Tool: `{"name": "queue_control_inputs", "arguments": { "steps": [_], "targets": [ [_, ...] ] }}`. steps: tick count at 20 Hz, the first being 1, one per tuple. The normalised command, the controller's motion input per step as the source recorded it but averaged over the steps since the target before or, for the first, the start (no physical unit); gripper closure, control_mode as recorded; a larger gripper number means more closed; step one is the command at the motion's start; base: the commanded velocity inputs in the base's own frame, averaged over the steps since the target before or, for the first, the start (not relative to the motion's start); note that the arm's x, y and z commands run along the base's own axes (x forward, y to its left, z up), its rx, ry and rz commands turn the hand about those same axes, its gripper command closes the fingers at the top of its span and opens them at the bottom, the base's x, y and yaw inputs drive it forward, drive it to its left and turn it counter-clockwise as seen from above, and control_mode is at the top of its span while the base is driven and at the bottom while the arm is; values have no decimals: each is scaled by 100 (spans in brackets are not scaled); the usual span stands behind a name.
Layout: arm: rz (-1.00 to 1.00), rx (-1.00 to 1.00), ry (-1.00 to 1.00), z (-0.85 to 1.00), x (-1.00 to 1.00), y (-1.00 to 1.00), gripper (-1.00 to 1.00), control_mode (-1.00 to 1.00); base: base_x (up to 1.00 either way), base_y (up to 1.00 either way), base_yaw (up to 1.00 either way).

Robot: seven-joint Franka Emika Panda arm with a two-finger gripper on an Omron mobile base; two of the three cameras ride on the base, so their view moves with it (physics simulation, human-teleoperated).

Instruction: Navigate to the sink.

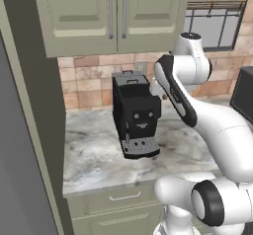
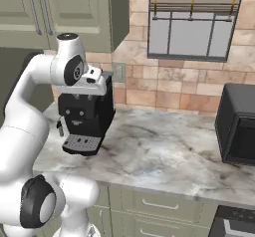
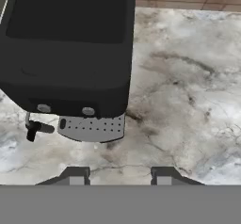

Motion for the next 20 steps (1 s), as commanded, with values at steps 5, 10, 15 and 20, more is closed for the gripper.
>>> {"name": "queue_control_inputs", "arguments": {
  "steps": [5,10,15,20],
  "targets": [
    [0,0,0,0,0,0,-100,100,-16,0,-2],
    [0,0,0,0,0,0,-100,100,-56,0,-42],
    [0,0,0,0,0,0,-100,100,-30,0,-71],
    [0,0,0,0,0,0,-100,100,-11,0,-81]
  ]
}}
